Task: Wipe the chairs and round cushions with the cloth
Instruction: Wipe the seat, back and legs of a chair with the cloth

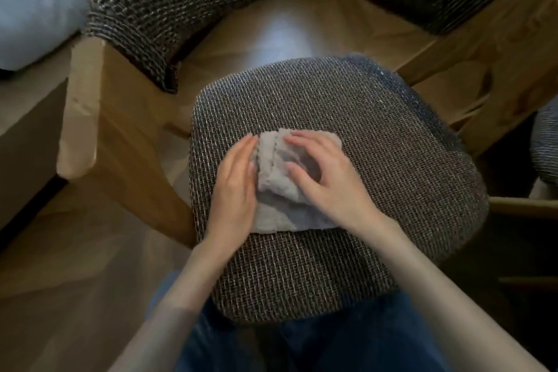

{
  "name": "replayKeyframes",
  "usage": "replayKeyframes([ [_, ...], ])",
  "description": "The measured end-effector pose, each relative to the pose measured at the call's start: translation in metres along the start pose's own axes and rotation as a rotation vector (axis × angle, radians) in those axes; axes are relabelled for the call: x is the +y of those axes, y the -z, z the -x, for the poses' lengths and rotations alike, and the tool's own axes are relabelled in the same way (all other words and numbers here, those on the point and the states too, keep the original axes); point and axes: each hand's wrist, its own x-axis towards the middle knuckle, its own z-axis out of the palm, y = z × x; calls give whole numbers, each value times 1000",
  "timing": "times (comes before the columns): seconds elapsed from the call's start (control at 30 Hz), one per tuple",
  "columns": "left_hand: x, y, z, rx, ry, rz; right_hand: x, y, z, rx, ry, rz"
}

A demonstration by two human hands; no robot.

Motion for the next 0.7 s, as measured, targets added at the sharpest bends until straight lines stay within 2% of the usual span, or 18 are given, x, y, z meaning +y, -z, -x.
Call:
replayKeyframes([
  [0.07, -5, -2, -1, 30, -53, 7, 9, -18, 3, -191, 21, 212],
  [0.17, -9, -5, -2, 42, -75, -24, 17, -36, 4, -258, 58, 469],
  [0.4, -14, -8, -16, 84, -119, -78, 20, -32, 9, -294, 133, 500],
  [0.53, -14, -5, -13, 94, -144, -128, 19, -33, 15, -200, 188, 547],
  [0.6, -15, -2, -12, 83, -141, -203, 19, -33, 18, -163, 215, 559],
  [0.7, -21, 6, -20, 32, -96, -331, 21, -27, 27, -230, 177, 523],
])
